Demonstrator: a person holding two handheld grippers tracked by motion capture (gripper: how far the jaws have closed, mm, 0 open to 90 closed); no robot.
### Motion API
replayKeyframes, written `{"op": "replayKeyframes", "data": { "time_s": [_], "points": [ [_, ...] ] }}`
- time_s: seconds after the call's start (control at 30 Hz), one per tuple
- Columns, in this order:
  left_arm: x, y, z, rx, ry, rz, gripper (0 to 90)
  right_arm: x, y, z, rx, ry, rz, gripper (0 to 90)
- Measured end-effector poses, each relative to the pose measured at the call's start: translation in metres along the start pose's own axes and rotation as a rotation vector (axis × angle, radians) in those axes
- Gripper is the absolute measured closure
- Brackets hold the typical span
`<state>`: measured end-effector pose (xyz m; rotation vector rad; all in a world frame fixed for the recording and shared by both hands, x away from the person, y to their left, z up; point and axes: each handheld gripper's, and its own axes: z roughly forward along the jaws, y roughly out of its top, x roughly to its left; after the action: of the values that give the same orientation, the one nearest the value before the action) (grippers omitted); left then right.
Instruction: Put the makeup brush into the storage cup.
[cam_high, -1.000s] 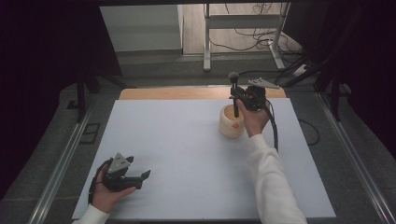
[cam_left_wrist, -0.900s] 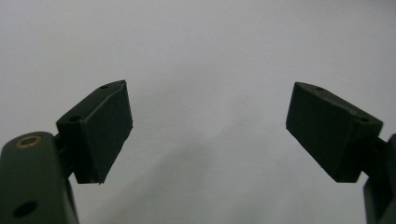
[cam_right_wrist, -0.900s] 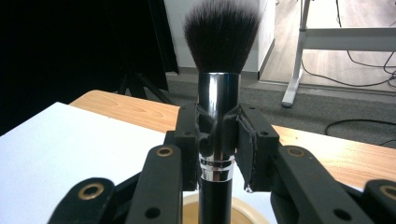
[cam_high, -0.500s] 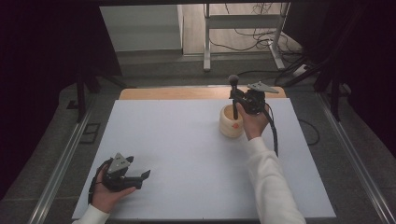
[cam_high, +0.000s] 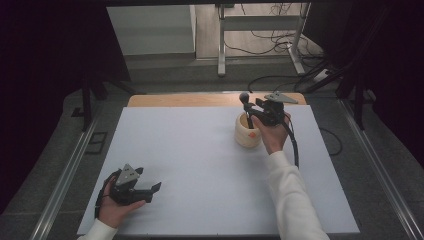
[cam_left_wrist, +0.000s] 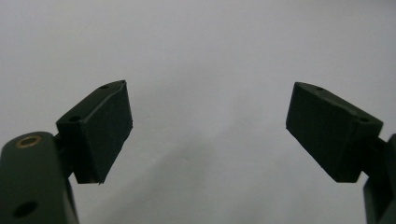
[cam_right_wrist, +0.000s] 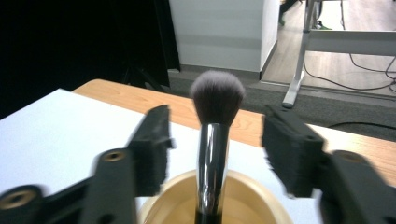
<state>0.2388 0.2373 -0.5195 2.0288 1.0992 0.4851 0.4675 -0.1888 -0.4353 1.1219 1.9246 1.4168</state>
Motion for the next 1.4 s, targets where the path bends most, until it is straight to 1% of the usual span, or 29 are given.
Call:
{"op": "replayKeyframes", "data": {
  "time_s": [0.07,0.13,0.17,0.27,0.4,0.63,0.8,1.17,1.37,1.4],
  "points": [
    [0.000,0.000,0.000,0.001,0.001,0.002,15.0,0.002,0.000,-0.001,0.004,-0.001,-0.008,32.2],
    [0.000,0.000,0.000,0.000,0.001,0.001,15.0,0.003,0.000,0.000,0.017,0.014,-0.011,27.9],
    [0.000,0.000,0.000,0.000,0.001,0.000,15.1,0.003,0.000,0.000,0.023,0.013,-0.014,25.9],
    [0.000,0.000,0.000,0.001,0.001,0.001,15.0,0.004,0.000,0.000,0.047,0.018,-0.020,21.3],
    [0.000,0.000,0.000,0.001,0.001,0.001,15.1,0.004,-0.001,0.000,0.072,0.020,-0.023,17.5],
    [0.000,0.000,0.000,0.000,0.002,0.001,15.1,0.003,-0.002,-0.002,0.106,0.045,-0.027,14.7],
    [0.000,0.000,0.000,0.000,0.002,0.001,15.0,0.004,-0.001,-0.007,0.124,0.058,-0.043,14.6],
    [-0.001,0.000,0.000,0.000,0.005,0.002,15.0,0.002,-0.004,-0.023,0.150,0.083,-0.069,14.5],
    [-0.002,0.000,0.000,0.003,0.004,0.003,15.1,0.004,-0.009,-0.034,0.166,0.102,-0.085,14.2],
    [-0.002,0.000,0.000,0.002,0.003,0.003,15.0,0.005,-0.009,-0.036,0.172,0.105,-0.093,14.1]
  ]
}}
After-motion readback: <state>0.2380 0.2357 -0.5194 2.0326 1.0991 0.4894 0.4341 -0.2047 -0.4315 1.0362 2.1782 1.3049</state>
